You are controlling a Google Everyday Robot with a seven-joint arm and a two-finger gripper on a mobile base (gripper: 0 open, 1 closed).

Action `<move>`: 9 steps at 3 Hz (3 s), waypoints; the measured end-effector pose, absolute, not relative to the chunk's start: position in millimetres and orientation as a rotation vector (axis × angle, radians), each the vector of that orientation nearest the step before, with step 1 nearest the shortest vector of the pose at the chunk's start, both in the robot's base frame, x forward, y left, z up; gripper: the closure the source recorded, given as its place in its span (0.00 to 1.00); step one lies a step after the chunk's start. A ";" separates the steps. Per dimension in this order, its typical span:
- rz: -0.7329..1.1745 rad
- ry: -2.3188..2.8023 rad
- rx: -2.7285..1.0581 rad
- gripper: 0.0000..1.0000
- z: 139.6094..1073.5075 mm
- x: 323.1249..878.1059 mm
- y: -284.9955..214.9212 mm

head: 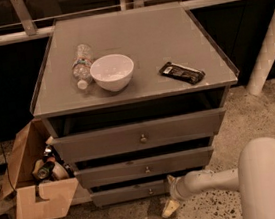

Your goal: Open bottom drawer

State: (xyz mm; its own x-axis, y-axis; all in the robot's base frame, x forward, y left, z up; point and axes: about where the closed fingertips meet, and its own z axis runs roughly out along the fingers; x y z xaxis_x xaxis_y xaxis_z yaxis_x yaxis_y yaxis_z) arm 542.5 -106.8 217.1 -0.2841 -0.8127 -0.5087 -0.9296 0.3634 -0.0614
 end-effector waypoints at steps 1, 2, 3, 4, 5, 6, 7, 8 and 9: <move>0.339 2.173 -1.503 0.00 208.8 551.4 -107.2; 0.346 2.184 -1.506 0.00 195.1 556.9 -108.2; 0.358 2.187 -1.516 0.00 181.4 561.6 -106.8; 0.386 2.192 -1.543 0.00 170.1 560.0 -104.2; 0.387 2.192 -1.543 0.00 171.7 560.0 -104.2; 0.453 2.211 -1.546 0.00 178.1 543.1 -106.0; 0.470 2.214 -1.547 0.00 181.3 539.6 -106.1; 0.602 2.228 -1.525 0.00 214.0 502.0 -106.4; 0.686 2.264 -1.542 0.00 215.9 472.5 -112.7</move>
Offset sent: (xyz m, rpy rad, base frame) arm 0.0249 -0.0073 -0.0406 -0.0077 0.0252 -0.0093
